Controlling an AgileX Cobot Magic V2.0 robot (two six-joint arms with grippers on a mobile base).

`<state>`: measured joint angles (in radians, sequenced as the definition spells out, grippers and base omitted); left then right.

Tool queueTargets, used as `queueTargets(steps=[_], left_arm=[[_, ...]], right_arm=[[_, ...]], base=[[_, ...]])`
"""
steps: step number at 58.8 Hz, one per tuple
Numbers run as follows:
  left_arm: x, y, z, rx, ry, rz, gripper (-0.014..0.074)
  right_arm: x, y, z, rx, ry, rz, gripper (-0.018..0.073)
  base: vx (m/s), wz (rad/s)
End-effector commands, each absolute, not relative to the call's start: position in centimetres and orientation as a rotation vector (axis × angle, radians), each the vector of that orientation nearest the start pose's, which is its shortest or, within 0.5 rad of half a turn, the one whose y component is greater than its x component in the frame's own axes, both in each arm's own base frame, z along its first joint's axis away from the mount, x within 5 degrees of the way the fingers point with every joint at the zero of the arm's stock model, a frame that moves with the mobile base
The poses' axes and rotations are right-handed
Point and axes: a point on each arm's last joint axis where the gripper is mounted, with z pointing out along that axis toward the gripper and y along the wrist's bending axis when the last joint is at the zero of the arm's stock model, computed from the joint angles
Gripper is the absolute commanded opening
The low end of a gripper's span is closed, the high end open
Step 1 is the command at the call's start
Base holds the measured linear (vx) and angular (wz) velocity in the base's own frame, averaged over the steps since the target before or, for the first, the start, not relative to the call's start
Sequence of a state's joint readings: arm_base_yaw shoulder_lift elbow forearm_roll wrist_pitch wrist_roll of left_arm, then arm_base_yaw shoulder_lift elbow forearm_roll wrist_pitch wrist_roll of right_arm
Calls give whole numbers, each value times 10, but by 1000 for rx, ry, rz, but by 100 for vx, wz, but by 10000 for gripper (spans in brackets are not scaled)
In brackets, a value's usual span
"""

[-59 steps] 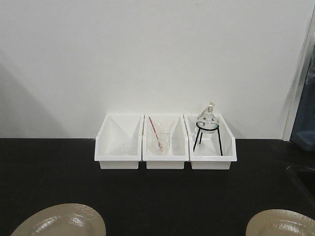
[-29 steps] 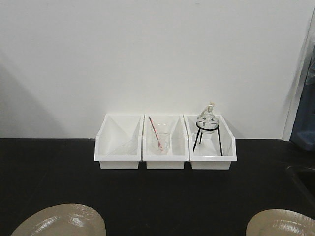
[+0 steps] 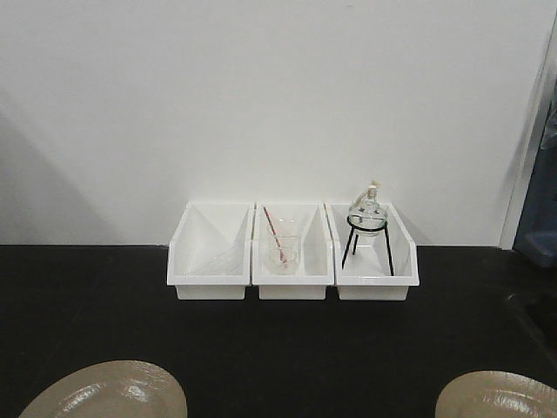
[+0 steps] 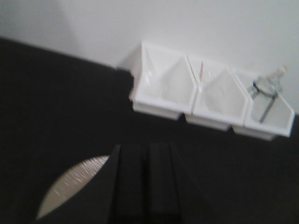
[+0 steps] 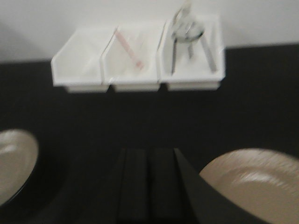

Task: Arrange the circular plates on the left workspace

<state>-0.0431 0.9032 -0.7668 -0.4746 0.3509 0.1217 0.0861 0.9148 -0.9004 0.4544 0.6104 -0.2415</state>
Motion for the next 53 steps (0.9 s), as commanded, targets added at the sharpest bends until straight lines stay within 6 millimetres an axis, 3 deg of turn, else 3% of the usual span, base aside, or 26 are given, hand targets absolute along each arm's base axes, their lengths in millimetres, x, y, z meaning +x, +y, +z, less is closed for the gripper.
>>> queueTargets(steps=[1, 11, 20, 42, 45, 46, 53], left_arm=[[216, -43, 356, -92, 1998, -559, 2], [248, -85, 338, 132, 2065, -1063, 2], [264, -103, 326, 157, 1988, -1456, 2], [272, -102, 318, 124, 2001, -1418, 20], [272, -102, 318, 161, 1990, -1401, 47], [270, -103, 319, 240, 1964, -1377, 115], [270, -103, 319, 258, 1957, -1364, 260]], right_arm=[[205, 60, 368, -257, 2091, 632, -1], [236, 92, 340, -422, 2099, 1135, -1], [257, 97, 326, -292, 2099, 1299, -1], [262, 97, 326, -276, 2064, 1275, 38], [262, 97, 326, -279, 2063, 1274, 74], [261, 97, 326, -282, 2064, 1279, 153], [261, 97, 326, -285, 2065, 1291, 333]], base=[[0, 0], [0, 0], [0, 0], [0, 0], [0, 0], [0, 0], [0, 0]])
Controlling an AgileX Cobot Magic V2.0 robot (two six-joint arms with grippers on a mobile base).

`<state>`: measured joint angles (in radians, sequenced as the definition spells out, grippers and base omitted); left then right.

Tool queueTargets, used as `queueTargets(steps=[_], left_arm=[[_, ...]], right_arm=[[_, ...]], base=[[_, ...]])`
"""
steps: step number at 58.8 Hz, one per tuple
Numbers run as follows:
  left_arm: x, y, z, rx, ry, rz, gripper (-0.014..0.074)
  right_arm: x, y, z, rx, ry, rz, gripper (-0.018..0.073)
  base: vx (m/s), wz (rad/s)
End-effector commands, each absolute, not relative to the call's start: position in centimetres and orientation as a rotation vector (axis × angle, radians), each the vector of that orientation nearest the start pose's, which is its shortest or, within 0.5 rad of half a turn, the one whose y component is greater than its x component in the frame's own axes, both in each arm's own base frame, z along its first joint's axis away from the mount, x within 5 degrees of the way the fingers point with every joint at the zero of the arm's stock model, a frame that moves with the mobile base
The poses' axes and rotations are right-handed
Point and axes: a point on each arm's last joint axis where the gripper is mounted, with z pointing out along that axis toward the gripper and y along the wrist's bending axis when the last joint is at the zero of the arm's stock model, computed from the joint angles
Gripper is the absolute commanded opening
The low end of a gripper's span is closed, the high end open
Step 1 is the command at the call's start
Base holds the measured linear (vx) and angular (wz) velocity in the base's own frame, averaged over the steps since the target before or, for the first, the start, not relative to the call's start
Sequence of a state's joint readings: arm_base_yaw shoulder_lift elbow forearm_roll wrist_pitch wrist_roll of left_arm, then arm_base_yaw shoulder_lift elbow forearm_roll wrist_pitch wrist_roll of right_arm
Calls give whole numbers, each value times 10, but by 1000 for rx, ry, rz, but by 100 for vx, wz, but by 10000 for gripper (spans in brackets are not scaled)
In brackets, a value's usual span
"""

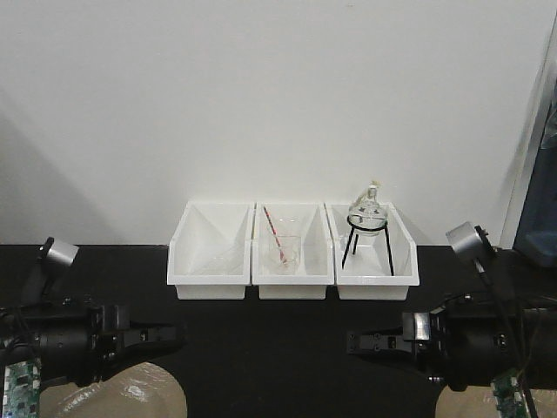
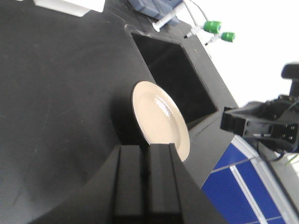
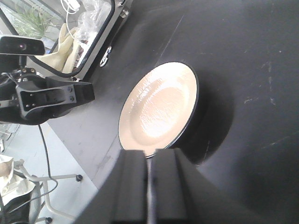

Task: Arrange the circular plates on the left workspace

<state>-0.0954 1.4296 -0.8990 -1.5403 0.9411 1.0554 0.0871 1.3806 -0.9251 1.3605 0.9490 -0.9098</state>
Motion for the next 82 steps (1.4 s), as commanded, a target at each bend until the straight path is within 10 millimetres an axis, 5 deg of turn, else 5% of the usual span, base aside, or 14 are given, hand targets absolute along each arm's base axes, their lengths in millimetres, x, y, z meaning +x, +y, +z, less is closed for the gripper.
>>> queueTargets(steps=[1, 8, 16, 32, 43, 65, 82], left_arm=[[270, -103, 319, 257, 1957, -1363, 279], [272, -100, 317, 240, 1987, -1326, 445], [277, -74, 310, 200, 2095, -1208, 514], [282, 46, 285, -232, 2253, -787, 512], [282, 91, 255, -394, 2314, -758, 512], [304, 102, 182, -413, 2418, -950, 512], [325, 67, 158, -339, 2384, -1120, 470]], right_arm=[[261, 97, 326, -285, 2066, 1294, 356], [258, 99, 326, -314, 2071, 1317, 553], [257, 99, 326, -326, 2075, 1325, 657], [257, 99, 326, -326, 2076, 1329, 619], [252, 101, 327, -370, 2079, 1384, 579], [251, 101, 325, -389, 2095, 1367, 578], [255, 99, 325, -349, 2093, 1321, 578]], base=[[0, 0], [0, 0], [0, 0], [0, 0], [0, 0], [0, 0], [0, 0]])
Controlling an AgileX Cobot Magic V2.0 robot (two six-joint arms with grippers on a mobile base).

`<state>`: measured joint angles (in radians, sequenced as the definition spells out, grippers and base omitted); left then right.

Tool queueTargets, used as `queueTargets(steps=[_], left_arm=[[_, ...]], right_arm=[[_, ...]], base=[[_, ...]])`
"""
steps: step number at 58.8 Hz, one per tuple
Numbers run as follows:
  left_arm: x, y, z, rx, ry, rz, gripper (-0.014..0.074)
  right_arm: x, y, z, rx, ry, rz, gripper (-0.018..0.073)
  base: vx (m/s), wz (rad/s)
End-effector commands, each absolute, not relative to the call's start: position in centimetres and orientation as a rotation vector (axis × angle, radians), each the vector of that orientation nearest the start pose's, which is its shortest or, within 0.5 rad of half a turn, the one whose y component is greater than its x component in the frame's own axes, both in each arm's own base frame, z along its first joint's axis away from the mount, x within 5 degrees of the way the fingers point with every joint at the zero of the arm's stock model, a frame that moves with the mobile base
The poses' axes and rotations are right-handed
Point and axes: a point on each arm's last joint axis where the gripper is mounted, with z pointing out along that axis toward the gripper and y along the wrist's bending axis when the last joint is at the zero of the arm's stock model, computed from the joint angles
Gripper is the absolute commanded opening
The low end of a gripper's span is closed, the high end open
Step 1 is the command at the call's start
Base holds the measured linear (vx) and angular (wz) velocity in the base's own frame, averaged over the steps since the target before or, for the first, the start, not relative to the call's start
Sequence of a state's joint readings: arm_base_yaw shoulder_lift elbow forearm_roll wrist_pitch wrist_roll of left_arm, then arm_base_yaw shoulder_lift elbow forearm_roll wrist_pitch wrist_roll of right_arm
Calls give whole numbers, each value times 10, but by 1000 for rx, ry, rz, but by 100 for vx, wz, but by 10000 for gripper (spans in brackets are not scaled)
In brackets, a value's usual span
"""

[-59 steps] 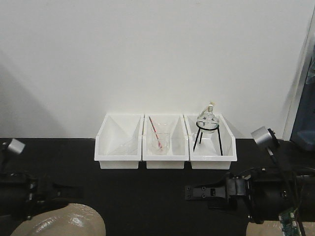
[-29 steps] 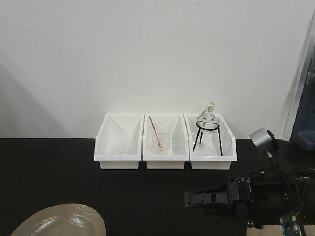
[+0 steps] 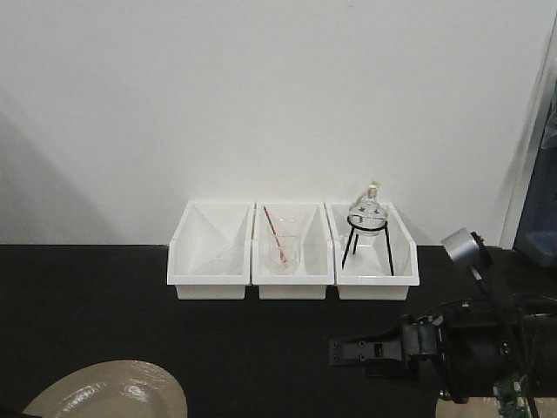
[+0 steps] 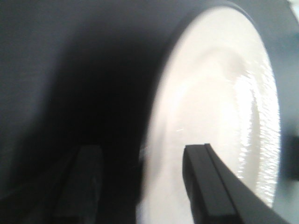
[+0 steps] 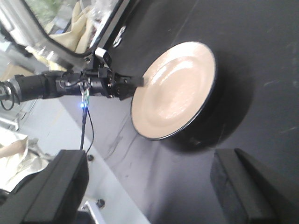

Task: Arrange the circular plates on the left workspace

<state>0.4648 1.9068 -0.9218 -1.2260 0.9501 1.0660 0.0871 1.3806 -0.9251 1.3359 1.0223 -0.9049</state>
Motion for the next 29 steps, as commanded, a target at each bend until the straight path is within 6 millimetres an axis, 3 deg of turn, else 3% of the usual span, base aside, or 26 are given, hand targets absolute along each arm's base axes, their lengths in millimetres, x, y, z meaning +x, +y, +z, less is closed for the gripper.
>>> queueTargets(steps=[1, 11, 22, 29], left_arm=[[326, 65, 157, -339, 2382, -1123, 468], [332, 46, 148, -298, 2398, -1181, 386], [333, 41, 149, -282, 2385, -1221, -9], [335, 37, 159, -314, 2282, -1346, -7]], right_arm=[[255, 99, 325, -349, 2093, 1322, 578], [254, 100, 325, -359, 2094, 1332, 578], [254, 100, 325, -362, 2095, 1332, 568], [254, 100, 325, -362, 2095, 1331, 549]], base=[[0, 0], [0, 0], [0, 0], [0, 0]])
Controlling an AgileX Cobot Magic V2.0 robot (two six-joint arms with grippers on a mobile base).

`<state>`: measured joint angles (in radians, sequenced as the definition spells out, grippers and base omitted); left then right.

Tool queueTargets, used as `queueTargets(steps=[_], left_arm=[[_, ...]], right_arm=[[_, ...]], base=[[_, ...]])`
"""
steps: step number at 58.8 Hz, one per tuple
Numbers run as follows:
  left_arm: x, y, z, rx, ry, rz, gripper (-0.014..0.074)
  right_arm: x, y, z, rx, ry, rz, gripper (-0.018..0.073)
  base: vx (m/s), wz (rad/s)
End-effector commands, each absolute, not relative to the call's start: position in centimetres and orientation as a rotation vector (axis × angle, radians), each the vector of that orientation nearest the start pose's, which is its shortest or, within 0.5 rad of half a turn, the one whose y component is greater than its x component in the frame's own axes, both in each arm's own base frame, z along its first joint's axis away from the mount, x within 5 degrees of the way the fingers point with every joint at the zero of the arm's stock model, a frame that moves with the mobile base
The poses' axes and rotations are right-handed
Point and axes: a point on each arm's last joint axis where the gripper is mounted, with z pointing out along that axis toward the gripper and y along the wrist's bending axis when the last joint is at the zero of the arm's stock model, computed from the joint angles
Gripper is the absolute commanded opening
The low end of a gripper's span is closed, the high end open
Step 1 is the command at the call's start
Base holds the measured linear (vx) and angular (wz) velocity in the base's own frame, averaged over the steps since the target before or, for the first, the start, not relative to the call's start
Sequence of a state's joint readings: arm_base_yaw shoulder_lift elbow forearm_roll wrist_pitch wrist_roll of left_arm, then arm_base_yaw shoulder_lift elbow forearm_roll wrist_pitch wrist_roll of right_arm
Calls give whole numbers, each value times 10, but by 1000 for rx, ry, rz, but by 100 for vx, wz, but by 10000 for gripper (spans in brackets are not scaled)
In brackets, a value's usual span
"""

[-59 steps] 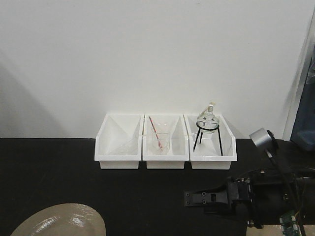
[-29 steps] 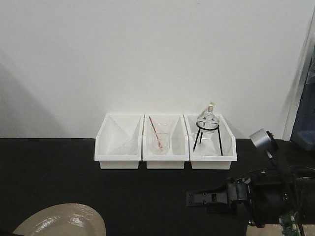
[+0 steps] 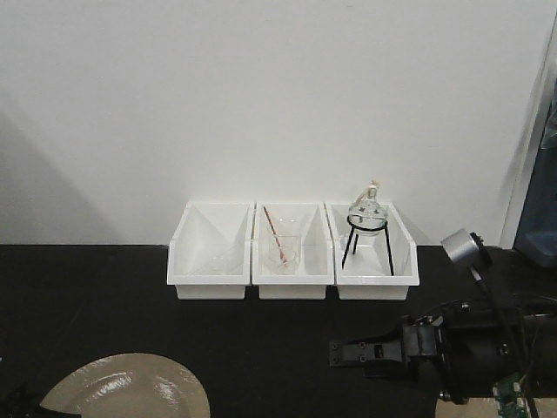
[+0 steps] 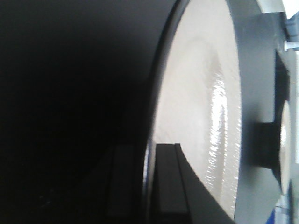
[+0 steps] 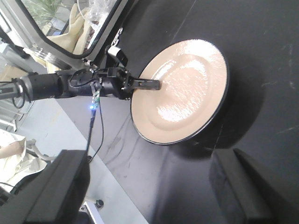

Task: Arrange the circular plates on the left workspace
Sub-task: 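Carry the plate with the left gripper to the spot before the bins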

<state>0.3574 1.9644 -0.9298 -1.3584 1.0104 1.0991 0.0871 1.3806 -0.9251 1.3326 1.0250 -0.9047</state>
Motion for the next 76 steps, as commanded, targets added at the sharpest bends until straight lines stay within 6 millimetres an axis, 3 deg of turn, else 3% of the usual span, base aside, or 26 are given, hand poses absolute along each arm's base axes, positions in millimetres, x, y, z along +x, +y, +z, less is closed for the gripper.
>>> queueTargets(steps=[1, 14, 18, 25, 39, 58, 76], left_arm=[[336, 36, 161, -312, 2262, -1364, -7], [351, 20, 189, -427, 1927, -1604, -1], [357, 7, 194, -385, 1950, -1590, 0], [372, -32, 204, -311, 2005, -1582, 0], [407, -93, 221, -301, 2072, -1499, 0], [440, -157, 206, -321, 2124, -1519, 0], [448, -179, 182, -370, 2180, -1522, 3]], right_arm=[[254, 100, 325, -362, 2095, 1331, 546], [256, 99, 325, -338, 2085, 1330, 520], [256, 99, 326, -335, 2084, 1330, 520], [256, 99, 326, -338, 2080, 1326, 520], [257, 99, 325, -331, 2079, 1314, 520], [258, 98, 325, -328, 2081, 1305, 520], [258, 98, 325, -332, 2085, 1297, 520]], base=[[0, 0], [0, 0], [0, 0], [0, 0], [0, 0], [0, 0], [0, 0]])
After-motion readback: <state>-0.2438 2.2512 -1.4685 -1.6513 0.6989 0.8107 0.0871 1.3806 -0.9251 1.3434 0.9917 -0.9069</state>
